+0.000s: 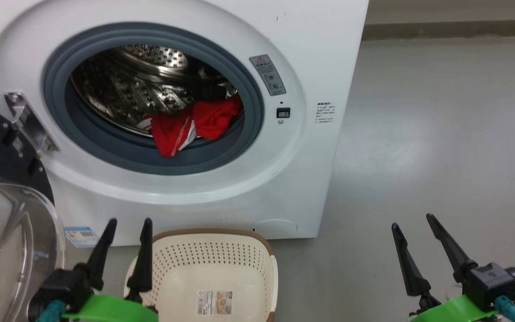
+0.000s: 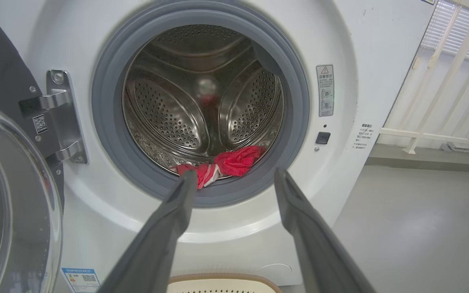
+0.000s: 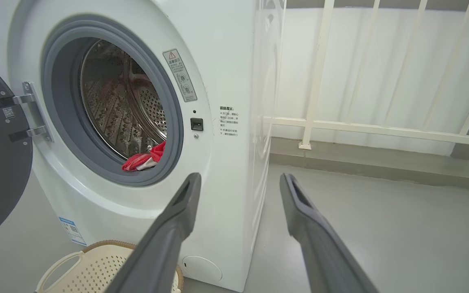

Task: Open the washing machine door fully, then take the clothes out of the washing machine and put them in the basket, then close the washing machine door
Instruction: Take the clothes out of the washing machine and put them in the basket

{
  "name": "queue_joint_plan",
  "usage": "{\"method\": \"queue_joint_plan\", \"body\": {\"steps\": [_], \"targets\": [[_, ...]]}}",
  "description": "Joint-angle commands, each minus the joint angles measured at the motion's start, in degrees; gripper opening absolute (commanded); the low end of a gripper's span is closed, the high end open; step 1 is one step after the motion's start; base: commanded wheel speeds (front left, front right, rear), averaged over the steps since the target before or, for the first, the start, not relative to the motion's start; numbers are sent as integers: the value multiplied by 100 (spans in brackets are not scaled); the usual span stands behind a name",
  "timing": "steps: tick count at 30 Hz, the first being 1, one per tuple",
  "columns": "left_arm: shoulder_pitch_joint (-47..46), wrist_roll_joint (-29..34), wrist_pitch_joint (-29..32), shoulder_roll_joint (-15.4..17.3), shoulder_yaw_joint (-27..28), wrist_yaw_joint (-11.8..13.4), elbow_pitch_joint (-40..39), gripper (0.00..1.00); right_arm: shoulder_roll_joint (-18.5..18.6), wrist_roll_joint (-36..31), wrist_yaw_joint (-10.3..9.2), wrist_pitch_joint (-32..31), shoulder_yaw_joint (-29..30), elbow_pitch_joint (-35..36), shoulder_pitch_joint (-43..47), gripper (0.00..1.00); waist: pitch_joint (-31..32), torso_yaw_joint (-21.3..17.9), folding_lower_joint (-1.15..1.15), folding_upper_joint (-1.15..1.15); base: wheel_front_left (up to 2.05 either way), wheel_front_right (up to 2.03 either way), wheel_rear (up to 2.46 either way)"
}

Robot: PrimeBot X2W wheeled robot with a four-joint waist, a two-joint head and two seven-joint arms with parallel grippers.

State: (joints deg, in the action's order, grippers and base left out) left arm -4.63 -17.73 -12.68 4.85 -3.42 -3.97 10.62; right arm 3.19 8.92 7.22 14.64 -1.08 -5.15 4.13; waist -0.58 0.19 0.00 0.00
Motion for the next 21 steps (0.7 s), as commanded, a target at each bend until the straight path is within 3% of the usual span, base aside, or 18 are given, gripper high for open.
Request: {"method": "queue_joint_plan", "body": {"steps": [1,21], "targets": [[-413,43,-4,123,176,55,-83,100,80,-2,26,36,-163,181,-370,100,-221,75,0,0,0,0,0],[-2973,27,-207,113,146,-51,1118,100,143,-108,26,36,-213,451,-1361,100,-1999,141,0,0,0,0,0]]}}
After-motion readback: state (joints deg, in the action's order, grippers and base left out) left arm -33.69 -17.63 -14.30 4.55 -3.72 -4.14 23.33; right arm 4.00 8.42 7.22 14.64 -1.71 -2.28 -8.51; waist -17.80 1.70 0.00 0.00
